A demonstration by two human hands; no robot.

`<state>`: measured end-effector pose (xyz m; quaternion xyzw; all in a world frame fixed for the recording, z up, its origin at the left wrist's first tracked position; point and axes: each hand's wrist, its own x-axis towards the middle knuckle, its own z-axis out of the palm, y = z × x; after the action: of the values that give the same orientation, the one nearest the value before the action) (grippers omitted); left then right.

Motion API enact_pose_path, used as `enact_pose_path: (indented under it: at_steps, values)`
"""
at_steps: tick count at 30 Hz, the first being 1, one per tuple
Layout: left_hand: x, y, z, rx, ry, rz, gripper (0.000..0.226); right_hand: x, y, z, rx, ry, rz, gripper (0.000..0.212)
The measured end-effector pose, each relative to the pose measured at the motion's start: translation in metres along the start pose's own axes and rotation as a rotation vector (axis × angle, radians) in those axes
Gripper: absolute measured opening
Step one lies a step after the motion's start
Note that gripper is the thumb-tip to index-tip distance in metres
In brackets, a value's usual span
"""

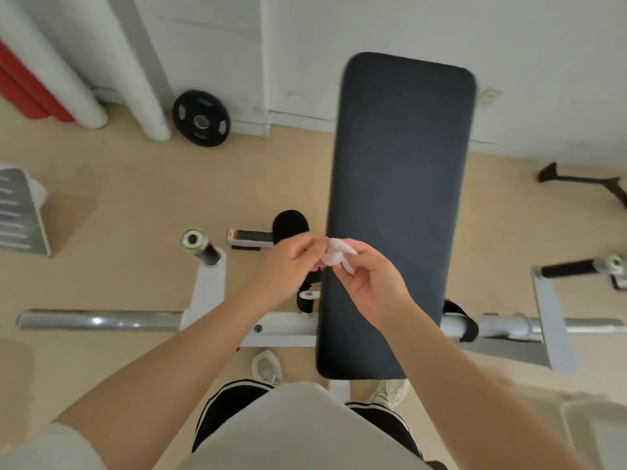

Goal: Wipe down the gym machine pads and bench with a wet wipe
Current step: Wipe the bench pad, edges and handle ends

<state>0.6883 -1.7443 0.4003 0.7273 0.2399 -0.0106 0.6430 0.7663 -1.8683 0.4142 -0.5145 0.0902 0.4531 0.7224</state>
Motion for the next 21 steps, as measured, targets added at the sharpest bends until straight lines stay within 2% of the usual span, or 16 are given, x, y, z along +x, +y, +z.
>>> enact_pose_path:
  at_steps: [4, 6, 8, 11, 13, 15, 18, 21]
  values:
    - [0.012, 0.029, 0.073, -0.035, -0.114, -0.034, 0.021, -0.029, -0.028, -0.063, -0.268, 0.224, -0.096, 0.011]
    - [0.020, 0.039, 0.115, 0.004, -0.194, -0.058, 0.017, -0.044, -0.036, -0.100, -0.335, 0.294, -0.133, 0.018]
    - [0.028, 0.045, 0.159, 0.055, -0.250, -0.062, 0.013, -0.059, -0.041, -0.141, -0.246, 0.365, -0.144, 0.032]
    - [0.038, 0.053, 0.230, 0.101, -0.314, -0.072, 0.015, -0.081, -0.054, -0.206, -0.212, 0.500, -0.126, 0.020]
    - [0.044, 0.056, 0.279, 0.095, -0.316, -0.094, 0.013, -0.095, -0.062, -0.253, -0.020, 0.462, -0.096, 0.006]
    - [0.051, 0.058, 0.327, 0.061, -0.304, -0.129, 0.011, -0.106, -0.075, -0.300, 0.149, 0.441, -0.064, 0.007]
    - [0.068, 0.061, 0.392, 0.060, -0.301, -0.166, 0.008, -0.111, -0.098, -0.361, 0.193, 0.465, -0.030, 0.009]
    - [0.095, 0.068, 0.444, 0.078, -0.273, -0.177, 0.010, -0.100, -0.125, -0.407, 0.208, 0.453, -0.075, 0.007]
